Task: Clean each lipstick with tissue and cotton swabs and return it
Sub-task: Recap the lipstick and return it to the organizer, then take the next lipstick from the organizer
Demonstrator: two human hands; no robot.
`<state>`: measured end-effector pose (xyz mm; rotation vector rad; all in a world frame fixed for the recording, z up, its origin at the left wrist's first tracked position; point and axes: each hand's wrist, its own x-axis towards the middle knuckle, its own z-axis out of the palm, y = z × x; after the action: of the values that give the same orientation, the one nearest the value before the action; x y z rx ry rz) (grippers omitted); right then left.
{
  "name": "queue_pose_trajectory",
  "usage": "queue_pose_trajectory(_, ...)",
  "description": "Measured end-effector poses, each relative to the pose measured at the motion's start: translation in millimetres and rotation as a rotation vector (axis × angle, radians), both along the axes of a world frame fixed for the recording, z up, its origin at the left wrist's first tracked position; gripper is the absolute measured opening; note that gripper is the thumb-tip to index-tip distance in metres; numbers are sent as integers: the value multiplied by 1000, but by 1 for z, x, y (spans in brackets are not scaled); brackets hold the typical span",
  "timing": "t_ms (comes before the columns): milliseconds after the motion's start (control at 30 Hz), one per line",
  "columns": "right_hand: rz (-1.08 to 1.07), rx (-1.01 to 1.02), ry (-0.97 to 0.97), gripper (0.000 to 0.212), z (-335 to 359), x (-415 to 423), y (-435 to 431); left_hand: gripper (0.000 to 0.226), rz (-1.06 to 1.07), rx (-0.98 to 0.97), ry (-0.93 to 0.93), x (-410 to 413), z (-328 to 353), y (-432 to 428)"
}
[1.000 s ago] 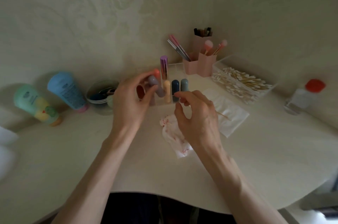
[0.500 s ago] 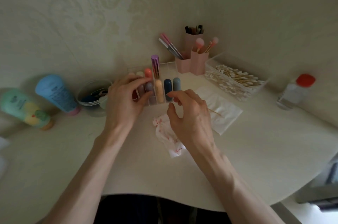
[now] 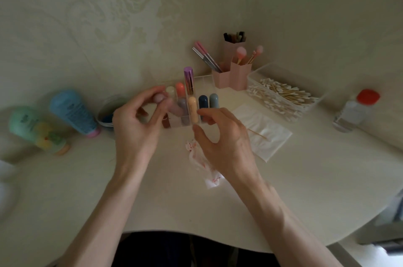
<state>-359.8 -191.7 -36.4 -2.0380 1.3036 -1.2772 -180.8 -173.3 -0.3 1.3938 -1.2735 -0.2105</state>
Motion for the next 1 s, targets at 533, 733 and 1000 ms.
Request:
queue_pose_trajectory(533,157,-182,105,17,-3,10,6,10,101,-49,580,-22,-22,53)
queue_pose_trajectory(733,46,-136,85,23,-1,2,4,24,36,224,133,21,-37,49)
queue_pose_trajectory(1000,113,-24,18,25,2,1,8,41,73,268,-150,25,-48,47)
